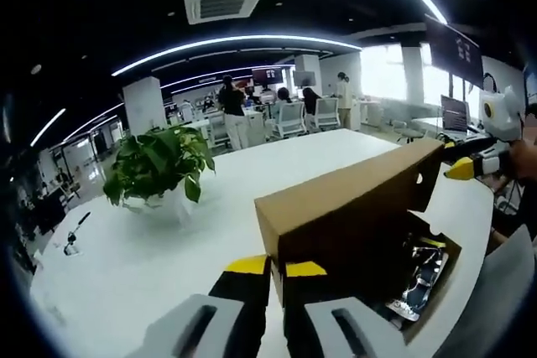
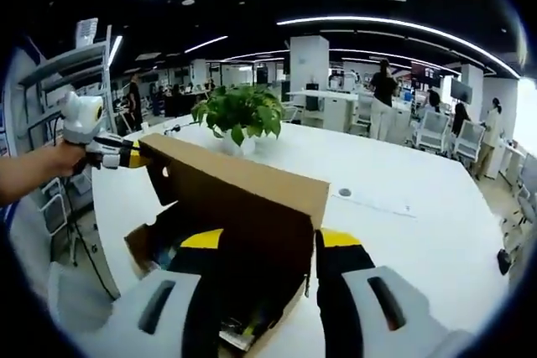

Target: Operate the shoe box by opening the lid, removing the specified soft item, and placing it in the target area until the item is outside and the box remains undamaged.

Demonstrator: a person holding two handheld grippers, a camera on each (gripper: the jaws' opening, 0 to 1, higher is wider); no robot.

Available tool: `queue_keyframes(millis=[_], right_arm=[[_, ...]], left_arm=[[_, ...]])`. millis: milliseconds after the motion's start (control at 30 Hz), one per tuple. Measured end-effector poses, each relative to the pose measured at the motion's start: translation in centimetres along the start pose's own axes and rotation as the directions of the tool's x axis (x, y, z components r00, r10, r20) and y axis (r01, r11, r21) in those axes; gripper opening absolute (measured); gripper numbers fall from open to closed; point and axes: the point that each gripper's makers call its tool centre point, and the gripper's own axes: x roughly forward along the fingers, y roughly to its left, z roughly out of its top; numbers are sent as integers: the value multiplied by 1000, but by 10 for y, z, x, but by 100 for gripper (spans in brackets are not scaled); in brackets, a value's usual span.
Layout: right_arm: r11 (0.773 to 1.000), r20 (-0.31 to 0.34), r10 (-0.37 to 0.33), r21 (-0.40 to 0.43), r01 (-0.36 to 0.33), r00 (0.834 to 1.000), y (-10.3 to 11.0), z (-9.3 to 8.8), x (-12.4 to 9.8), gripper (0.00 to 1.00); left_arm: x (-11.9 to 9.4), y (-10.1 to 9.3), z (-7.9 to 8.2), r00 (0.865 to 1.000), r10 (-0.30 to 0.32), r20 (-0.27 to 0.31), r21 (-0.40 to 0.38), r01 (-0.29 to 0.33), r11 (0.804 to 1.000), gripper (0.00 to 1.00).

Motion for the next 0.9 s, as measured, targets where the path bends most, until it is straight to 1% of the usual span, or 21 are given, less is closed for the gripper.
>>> queue_keyframes(millis=[33, 200, 333, 367, 633, 800, 900], right_arm=[[1000, 0, 0, 2, 0, 1000, -1, -1, 0, 33], [999, -25, -42, 20, 43, 999, -14, -16, 2, 32], [997, -61, -53, 48, 56, 997, -20, -32, 4, 27], [997, -72, -53, 48, 56, 996, -21, -37, 5, 27], [997, -123, -58, 34, 63, 991, -25, -59, 13, 22], [997, -144, -70, 15, 73, 987, -33, -71, 24, 18], [997, -154, -74, 10, 76, 985, -38, -75, 32, 17]], left_arm=[[1, 0, 1, 1000, 1, 1, 1, -1, 1000, 3], [6, 3, 4, 1000, 6, 4, 0, -6, 1000, 3], [10, 5, 5, 1000, 9, 8, -7, -9, 1000, 3], [11, 6, 5, 1000, 9, 8, -7, -9, 1000, 3], [21, 11, 9, 1000, 24, 11, -28, -23, 999, 3], [25, 13, 10, 999, 32, 16, -40, -32, 999, 3], [28, 14, 11, 999, 35, 18, -47, -34, 998, 3]])
